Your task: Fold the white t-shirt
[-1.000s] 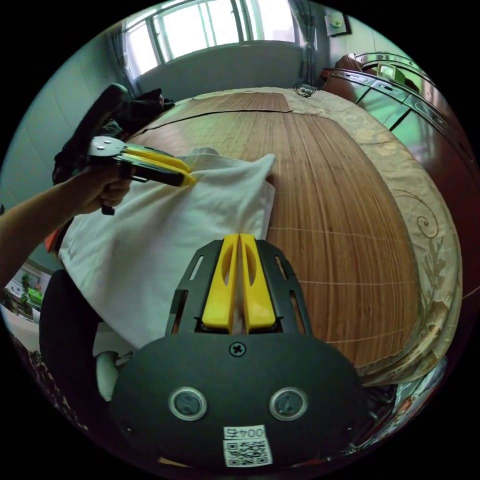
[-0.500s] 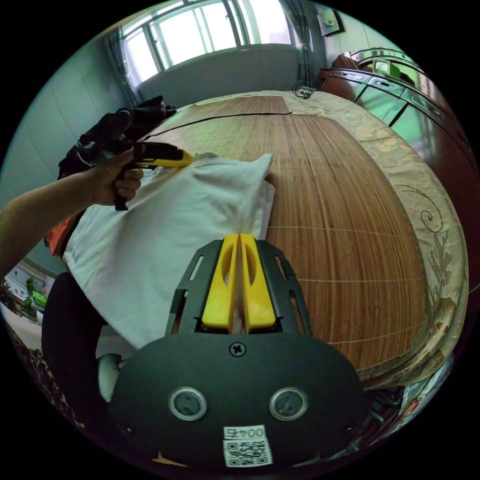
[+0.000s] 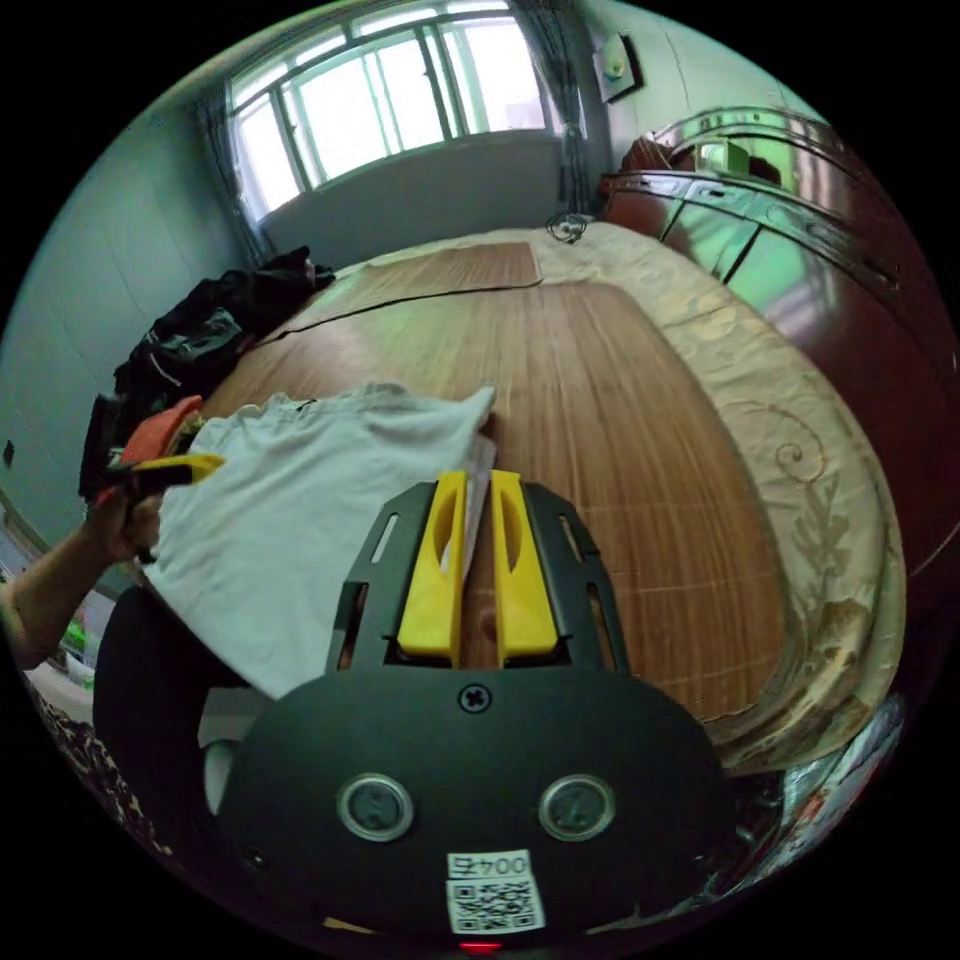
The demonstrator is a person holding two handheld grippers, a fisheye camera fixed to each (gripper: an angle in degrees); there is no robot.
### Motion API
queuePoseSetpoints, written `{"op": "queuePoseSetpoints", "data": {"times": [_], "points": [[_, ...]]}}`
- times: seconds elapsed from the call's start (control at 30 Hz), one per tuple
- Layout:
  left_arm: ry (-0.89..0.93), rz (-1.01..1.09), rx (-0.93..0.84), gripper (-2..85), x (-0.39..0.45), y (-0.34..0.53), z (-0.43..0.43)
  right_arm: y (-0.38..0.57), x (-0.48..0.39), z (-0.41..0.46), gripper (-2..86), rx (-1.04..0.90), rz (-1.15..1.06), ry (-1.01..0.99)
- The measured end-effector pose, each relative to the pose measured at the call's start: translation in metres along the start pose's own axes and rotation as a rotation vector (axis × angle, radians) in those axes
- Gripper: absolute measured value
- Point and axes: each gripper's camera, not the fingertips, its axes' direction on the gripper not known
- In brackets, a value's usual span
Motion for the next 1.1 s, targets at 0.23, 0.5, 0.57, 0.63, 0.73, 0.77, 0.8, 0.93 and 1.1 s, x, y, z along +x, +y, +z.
{"op": "queuePoseSetpoints", "data": {"times": [0.23, 0.5, 0.57, 0.63, 0.73, 0.77, 0.8, 0.93, 1.1], "points": [[-0.075, -0.104, 0.024, 12.6, -0.006, 0.092, -0.011, -0.066, -0.031, 0.048, 5.6, -0.154, -0.169, 0.028], [-0.139, -0.086, 0.027, 9.5, -0.006, 0.117, -0.018, -0.076, 0.026, 0.053, 4.0, -0.195, 0.17, -0.008], [-0.151, -0.082, 0.031, 9.3, -0.006, 0.123, -0.02, -0.075, 0.008, 0.048, 4.8, -0.197, 0.061, 0.006], [-0.159, -0.088, 0.036, 9.0, -0.008, 0.13, -0.023, -0.072, -0.008, 0.047, 5.1, -0.202, -0.018, -0.013], [-0.153, -0.105, 0.036, 8.9, -0.011, 0.141, -0.03, -0.06, -0.016, 0.058, 5.2, -0.314, -0.087, 0.037], [-0.154, -0.104, 0.033, 8.9, -0.012, 0.143, -0.031, -0.053, -0.01, 0.05, 5.0, -0.303, -0.067, 0.015], [-0.154, -0.099, 0.027, 9.1, -0.012, 0.145, -0.033, -0.05, -0.006, 0.043, 4.8, -0.292, -0.05, 0.0], [-0.15, -0.096, 0.026, 9.9, -0.015, 0.158, -0.041, -0.004, 0.004, -0.027, 3.8, -0.209, -0.039, -0.09], [-0.123, -0.122, 0.013, 11.5, -0.022, 0.173, -0.059, 0.083, 0.011, -0.08, 4.3, -0.237, 0.031, -0.211]]}}
